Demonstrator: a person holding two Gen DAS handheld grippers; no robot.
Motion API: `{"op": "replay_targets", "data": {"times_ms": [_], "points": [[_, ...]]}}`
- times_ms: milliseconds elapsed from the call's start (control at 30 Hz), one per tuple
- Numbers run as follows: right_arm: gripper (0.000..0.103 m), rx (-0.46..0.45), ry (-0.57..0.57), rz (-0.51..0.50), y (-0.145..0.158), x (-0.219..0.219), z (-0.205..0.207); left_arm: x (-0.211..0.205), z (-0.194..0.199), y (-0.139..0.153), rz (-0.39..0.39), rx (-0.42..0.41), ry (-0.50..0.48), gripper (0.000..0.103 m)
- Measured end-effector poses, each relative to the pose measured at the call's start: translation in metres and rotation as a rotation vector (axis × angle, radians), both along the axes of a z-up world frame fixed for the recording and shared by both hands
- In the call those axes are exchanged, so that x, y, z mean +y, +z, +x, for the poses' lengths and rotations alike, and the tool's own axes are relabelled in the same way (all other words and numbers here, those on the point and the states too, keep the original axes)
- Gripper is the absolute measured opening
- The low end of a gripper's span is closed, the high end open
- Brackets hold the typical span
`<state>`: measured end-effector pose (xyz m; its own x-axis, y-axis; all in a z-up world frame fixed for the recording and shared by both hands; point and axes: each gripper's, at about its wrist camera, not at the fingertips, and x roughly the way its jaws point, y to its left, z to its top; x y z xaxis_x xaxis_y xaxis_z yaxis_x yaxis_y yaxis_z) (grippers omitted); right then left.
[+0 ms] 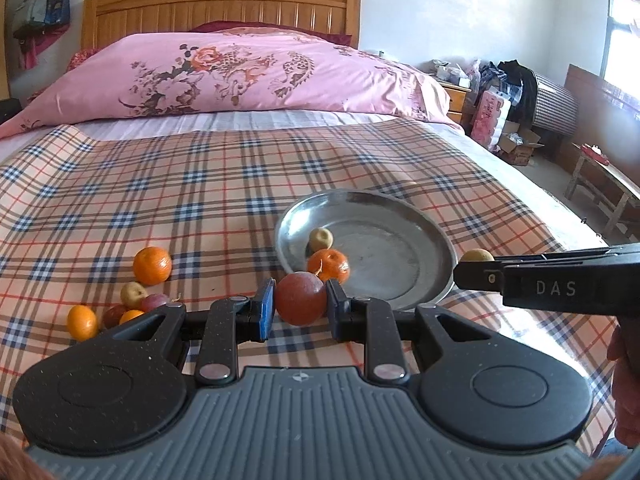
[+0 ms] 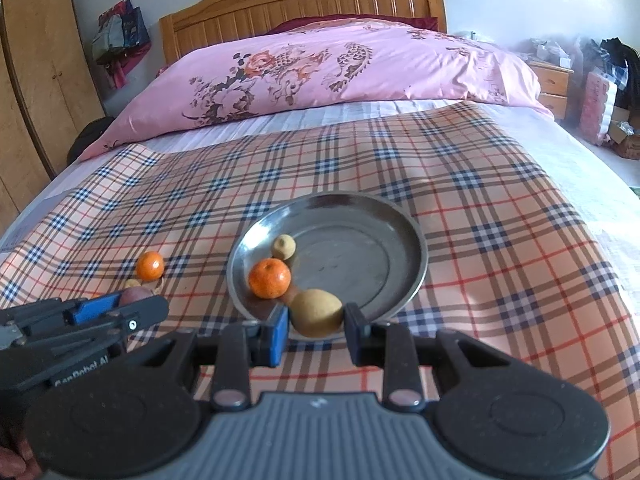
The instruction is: Organize fruits
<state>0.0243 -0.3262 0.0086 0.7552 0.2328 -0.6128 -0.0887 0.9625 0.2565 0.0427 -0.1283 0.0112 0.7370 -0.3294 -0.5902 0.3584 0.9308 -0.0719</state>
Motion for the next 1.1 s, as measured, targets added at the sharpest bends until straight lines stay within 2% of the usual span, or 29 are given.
{"op": "replay_targets", "data": {"times_ms": [267,1100], "points": [[0.028,-0.007,-0.003,-0.003,0.007,-0.011,0.008,-0.016,0.004,0.002,0.001,0.000,-0.018,0.028],[0.028,0.023,-0.012,-0.009,0.001,-0.027,0.041,-0.047,0.029,-0.004,0.016,0.011,-0.052,0.028]]}}
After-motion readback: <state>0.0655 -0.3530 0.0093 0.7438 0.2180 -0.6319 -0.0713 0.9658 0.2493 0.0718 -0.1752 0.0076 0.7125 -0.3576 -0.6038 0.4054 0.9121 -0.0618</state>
